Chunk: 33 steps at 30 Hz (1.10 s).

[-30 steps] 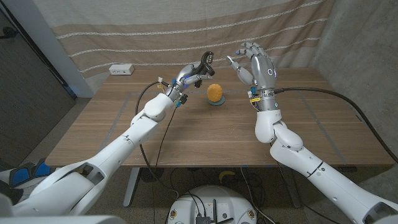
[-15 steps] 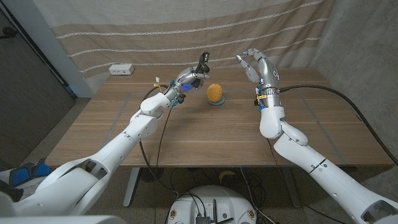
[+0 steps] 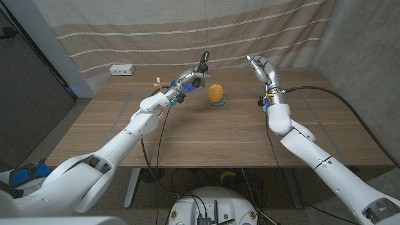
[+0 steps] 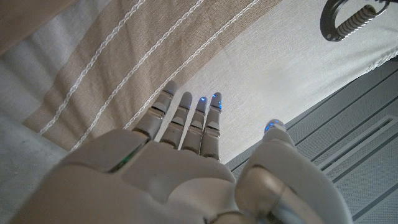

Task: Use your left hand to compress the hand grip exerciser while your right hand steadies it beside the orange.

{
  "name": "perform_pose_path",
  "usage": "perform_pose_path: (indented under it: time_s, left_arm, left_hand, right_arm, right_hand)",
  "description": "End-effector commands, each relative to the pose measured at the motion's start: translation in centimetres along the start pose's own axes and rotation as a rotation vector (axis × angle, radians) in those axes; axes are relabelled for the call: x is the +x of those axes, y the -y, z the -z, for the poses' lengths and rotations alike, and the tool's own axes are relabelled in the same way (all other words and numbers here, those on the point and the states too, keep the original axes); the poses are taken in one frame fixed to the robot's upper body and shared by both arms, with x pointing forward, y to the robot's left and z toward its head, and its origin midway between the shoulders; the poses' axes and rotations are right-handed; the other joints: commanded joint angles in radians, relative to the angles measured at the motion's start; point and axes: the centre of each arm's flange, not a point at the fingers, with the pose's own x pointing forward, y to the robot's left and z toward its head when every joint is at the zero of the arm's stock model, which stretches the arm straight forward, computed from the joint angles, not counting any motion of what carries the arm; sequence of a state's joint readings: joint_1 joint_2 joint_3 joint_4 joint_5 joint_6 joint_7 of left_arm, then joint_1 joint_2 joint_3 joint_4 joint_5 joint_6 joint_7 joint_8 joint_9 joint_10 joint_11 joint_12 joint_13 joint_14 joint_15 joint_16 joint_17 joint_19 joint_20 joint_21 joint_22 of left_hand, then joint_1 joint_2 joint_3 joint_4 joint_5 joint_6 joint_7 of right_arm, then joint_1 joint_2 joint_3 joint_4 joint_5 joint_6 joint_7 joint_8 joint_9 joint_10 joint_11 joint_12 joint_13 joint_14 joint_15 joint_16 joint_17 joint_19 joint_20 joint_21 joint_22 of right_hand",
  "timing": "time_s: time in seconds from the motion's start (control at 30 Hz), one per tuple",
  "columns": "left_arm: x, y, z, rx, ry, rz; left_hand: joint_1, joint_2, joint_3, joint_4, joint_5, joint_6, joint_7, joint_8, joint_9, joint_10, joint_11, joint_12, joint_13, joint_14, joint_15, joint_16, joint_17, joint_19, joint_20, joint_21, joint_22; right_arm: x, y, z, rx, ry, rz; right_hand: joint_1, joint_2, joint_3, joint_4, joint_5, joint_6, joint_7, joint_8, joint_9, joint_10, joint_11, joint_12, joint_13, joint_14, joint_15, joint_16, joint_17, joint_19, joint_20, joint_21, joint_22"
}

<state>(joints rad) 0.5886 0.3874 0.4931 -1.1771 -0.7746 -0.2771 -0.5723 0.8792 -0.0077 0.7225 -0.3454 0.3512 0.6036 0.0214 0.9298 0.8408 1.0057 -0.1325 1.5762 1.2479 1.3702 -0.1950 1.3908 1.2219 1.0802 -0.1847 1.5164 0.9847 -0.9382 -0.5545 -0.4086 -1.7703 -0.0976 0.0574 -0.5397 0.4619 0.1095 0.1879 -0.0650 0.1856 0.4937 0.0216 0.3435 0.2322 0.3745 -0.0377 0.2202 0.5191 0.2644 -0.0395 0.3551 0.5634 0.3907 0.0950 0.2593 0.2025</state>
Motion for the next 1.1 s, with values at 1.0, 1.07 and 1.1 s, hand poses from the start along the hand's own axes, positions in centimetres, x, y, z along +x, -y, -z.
perform_pose_path:
  time_s: [1.0, 1.07, 1.1]
  left_arm:
    - [-3.9, -2.6, 2.1, -0.287, 0.116, -0.214]
    - [-4.1, -2.5, 2.2, -0.288, 0.114, -0.230]
    - [-4.2, -2.5, 2.2, -0.288, 0.113, -0.242]
  left_hand:
    - [0.025, 0.206, 0.384, 0.351, 0.023, -0.014, -0.004, 0.038, -0.017, 0.029, -0.019, 0.007, 0.001, 0.008, -0.013, 0.028, 0.003, 0.006, -0.032, -0.024, 0.059]
    - [0.024, 0.206, 0.383, 0.356, 0.026, -0.016, -0.005, 0.041, -0.025, 0.029, -0.020, 0.007, 0.001, 0.008, -0.013, 0.032, 0.003, 0.007, -0.030, -0.024, 0.071]
    - [0.025, 0.205, 0.380, 0.354, 0.026, -0.016, -0.005, 0.043, -0.025, 0.029, -0.020, 0.007, 0.001, 0.007, -0.013, 0.032, 0.003, 0.006, -0.032, -0.028, 0.067]
  right_arm:
    - [1.7, 2.0, 6.9, 0.556, -0.125, -0.158]
    - [1.6, 2.3, 7.3, 0.588, -0.130, -0.151]
    - [1.5, 2.5, 7.5, 0.600, -0.133, -0.151]
  right_hand:
    - [-0.028, 0.013, 0.004, -0.017, 0.013, -0.033, 0.040, -0.030, -0.002, -0.023, 0.041, -0.006, -0.008, -0.007, -0.002, 0.004, 0.012, -0.026, 0.021, -0.005, 0.008]
    - [-0.030, 0.014, 0.004, -0.017, 0.013, -0.035, 0.045, -0.032, -0.002, -0.022, 0.044, -0.005, -0.009, -0.007, 0.001, 0.004, 0.013, -0.027, 0.022, -0.005, 0.009]
    - [-0.030, 0.014, 0.004, -0.017, 0.013, -0.035, 0.045, -0.032, -0.002, -0.022, 0.044, -0.005, -0.009, -0.007, 0.001, 0.004, 0.013, -0.027, 0.023, -0.004, 0.009]
